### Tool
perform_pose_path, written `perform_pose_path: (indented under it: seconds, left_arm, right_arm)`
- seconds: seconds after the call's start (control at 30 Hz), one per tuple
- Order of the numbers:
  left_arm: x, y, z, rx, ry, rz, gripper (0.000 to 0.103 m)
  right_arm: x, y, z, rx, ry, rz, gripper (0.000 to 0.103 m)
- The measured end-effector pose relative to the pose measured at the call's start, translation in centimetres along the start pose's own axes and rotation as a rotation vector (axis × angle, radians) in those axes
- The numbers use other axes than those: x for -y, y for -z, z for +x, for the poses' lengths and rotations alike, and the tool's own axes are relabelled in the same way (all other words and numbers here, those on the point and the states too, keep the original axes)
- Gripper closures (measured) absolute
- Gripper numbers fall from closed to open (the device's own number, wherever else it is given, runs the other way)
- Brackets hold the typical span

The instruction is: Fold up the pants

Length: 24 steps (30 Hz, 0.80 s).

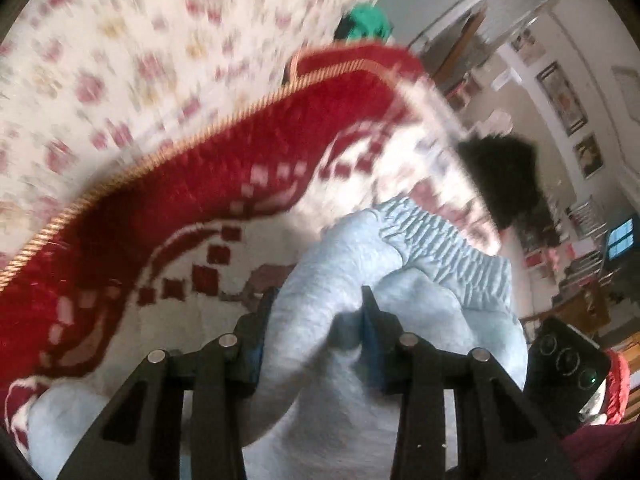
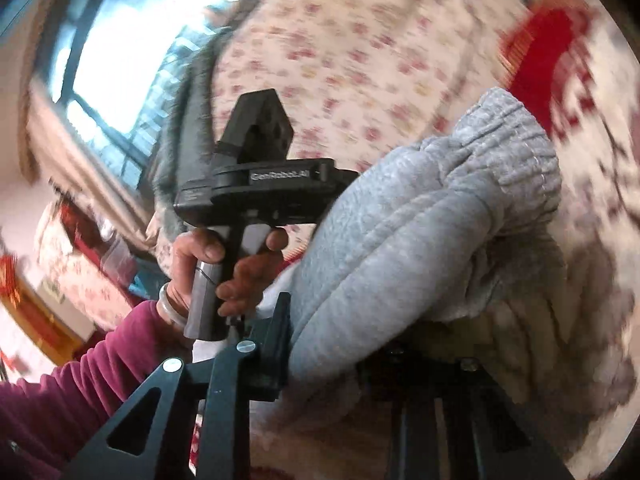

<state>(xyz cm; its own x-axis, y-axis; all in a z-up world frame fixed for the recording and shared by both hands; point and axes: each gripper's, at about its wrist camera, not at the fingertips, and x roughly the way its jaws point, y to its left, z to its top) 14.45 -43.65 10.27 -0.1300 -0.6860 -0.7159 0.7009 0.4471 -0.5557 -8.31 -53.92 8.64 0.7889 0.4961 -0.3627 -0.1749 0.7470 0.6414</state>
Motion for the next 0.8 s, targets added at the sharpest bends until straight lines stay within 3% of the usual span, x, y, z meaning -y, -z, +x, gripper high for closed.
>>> perform_pose_path:
  seconds: [0.27, 0.43, 0.53, 0.63, 0.7, 0.8]
  left_arm:
    - [-0.2, 3.5, -13.9, 0.219, 0.006, -0.026, 0.065]
    - [-3.2, 10.3, -22.5, 0.365, -0.012, -0.089, 0.065]
    - [-6.7, 16.2, -26.9, 0.433, -0.078, -0.161, 0.065]
    - [-10.9, 22.5, -29.7, 0.459, -0.196, -0.285, 0.066]
    - [-13.5, 27.0, -31.1, 0.465, -0.297, -0.384, 0.066]
    - [-16.5, 32.2, -32.9, 0.490, -0.373, -0.525, 0.063]
  right_arm:
    - [-10.3, -1.4, 1.7, -0.025, -0.055, -0.255, 0.074]
    - [-17.4, -0.2, 5.3, -0.108, -0.086, -0.428, 0.074]
    - [-21.5, 2.6, 8.1, -0.181, -0.075, -0.569, 0.074]
    - [-24.3, 6.0, 12.0, -0.276, -0.088, -0.649, 0.073]
    - [-26.1, 10.2, 15.7, -0.361, -0.039, -0.779, 0.073]
    - [-26.3, 15.3, 19.9, -0.448, 0.045, -0.863, 0.065]
